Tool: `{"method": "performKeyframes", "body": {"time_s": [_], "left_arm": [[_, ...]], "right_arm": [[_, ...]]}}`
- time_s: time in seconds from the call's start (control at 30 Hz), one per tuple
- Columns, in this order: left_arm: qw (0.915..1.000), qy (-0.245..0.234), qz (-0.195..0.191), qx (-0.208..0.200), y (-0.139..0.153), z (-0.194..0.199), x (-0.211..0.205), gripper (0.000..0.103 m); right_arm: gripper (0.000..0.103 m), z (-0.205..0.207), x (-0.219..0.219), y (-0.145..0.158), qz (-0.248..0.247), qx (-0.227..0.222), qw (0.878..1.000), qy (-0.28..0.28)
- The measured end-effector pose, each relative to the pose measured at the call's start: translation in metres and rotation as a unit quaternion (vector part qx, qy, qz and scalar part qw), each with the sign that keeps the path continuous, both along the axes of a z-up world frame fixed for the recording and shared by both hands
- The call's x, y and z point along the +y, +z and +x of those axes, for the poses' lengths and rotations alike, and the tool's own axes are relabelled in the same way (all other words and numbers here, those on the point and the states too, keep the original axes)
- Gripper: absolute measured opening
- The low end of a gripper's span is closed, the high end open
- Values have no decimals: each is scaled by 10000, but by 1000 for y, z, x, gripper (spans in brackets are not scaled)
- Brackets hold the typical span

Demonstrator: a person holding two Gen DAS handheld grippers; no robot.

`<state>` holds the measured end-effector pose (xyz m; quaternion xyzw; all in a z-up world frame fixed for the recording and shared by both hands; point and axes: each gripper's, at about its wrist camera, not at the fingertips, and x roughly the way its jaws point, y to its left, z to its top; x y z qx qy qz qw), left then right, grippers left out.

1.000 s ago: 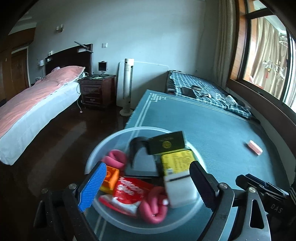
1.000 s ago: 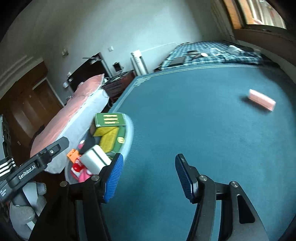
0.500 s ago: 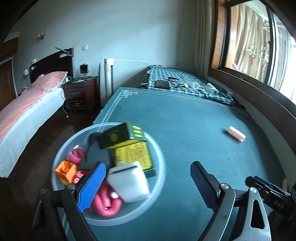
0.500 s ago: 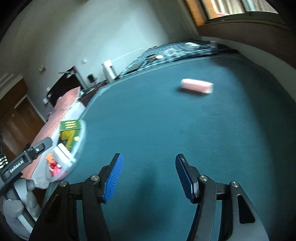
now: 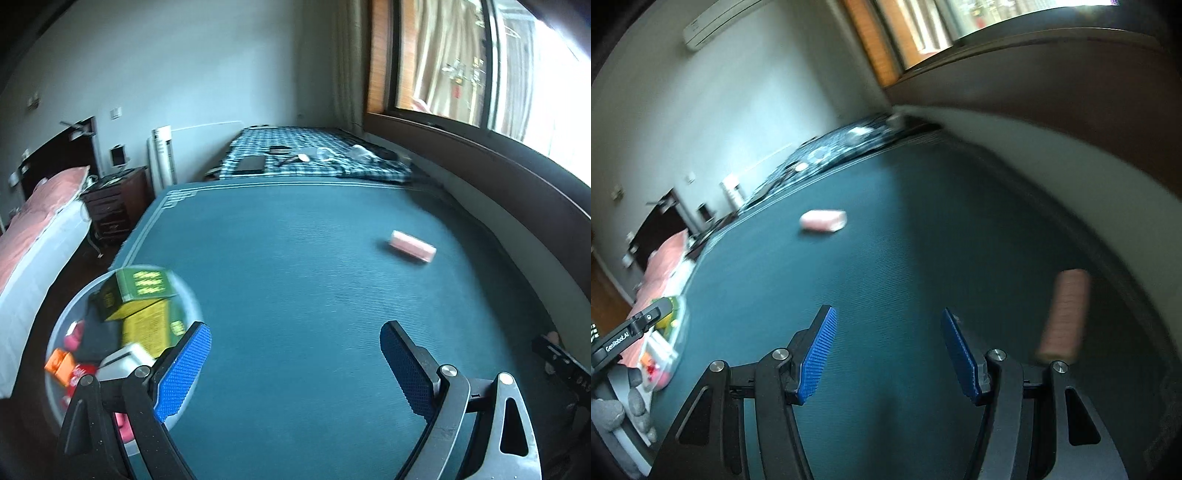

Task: Organize objects
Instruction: 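Move right tool to a pink hair roller and grasp it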

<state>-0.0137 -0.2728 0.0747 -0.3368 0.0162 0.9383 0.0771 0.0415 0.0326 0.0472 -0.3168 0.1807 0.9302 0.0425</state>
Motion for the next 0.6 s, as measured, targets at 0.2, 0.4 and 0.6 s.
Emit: {"method": "performKeyframes", "body": {"time_s": [0.2,0.4,0.6], "left_arm": [[9993,-345,-127,3,0,-14,39,95],[9975,-635,-310,54,-3,-23,74,95],[9959,-809,-408,11,-10,-39,98,95]], "right_arm": [[61,16,46,-7,103,-153,9971,-741],[61,13,74,-23,34,-467,9940,-986],[56,0,85,-32,64,-651,9938,-899]]}}
